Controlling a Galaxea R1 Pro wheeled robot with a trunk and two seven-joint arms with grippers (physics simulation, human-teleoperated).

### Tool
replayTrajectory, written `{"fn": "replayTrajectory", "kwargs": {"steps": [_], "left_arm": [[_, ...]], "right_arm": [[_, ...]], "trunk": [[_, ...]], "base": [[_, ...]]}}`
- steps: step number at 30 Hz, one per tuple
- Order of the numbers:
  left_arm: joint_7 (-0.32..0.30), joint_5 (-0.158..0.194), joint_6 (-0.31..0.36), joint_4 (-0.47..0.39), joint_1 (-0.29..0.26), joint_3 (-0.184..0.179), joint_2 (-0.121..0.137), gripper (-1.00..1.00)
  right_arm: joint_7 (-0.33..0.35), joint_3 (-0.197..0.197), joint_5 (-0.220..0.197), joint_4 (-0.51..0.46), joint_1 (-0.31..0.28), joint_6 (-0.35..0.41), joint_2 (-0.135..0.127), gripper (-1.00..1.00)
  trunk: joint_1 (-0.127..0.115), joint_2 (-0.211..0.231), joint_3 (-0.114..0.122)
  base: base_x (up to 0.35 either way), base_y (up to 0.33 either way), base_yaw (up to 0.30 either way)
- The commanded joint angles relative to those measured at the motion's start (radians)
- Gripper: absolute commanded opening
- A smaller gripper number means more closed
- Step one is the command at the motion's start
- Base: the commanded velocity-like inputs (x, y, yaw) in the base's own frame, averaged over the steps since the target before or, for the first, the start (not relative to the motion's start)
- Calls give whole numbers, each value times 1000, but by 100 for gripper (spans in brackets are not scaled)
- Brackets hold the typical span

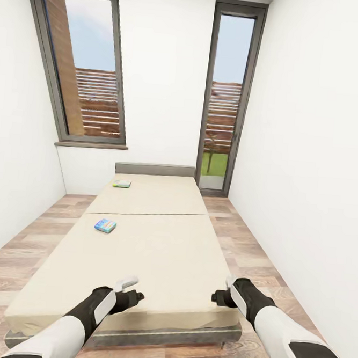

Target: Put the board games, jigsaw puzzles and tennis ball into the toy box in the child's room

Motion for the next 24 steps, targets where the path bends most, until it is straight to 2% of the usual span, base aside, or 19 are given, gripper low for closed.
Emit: {"fn": "replayTrajectory", "kwargs": {"steps": [1,5,6,8,9,14,19,21,24], "left_arm": [[-1,13,10,-27,-5,5,-1,100],[-4,51,18,-102,-7,5,-2,100],[-4,51,18,-102,-7,5,-2,100],[-7,77,20,-145,3,4,-2,100],[-7,77,20,-145,3,4,-2,100],[-10,123,22,-231,47,2,-4,100],[-11,137,22,-280,78,-1,-6,100],[-12,146,21,-335,107,-4,-10,100],[-12,149,21,-363,122,-5,-12,100]], "right_arm": [[1,0,-2,-26,-3,13,-1,100],[3,-2,-3,-107,-7,55,-5,100],[3,-2,-3,-107,-7,55,-5,100],[4,-2,-3,-164,-7,99,-8,100],[4,-2,-3,-164,-7,99,-8,100],[5,1,-3,-287,7,178,-10,100],[8,3,-3,-350,34,200,-10,100],[23,5,-3,-419,71,213,-11,100],[37,6,-3,-454,90,218,-11,100]], "trunk": [[0,-1,-1],[0,-1,-1],[0,-1,-1],[0,-1,-1],[0,-1,-1],[0,-1,-1],[0,-1,-1],[0,-1,-1],[0,-1,-1]], "base": [[0,0,0],[0,0,0],[0,0,0],[0,0,0],[0,0,0],[0,0,0],[0,0,0],[0,0,0],[0,0,0]]}}
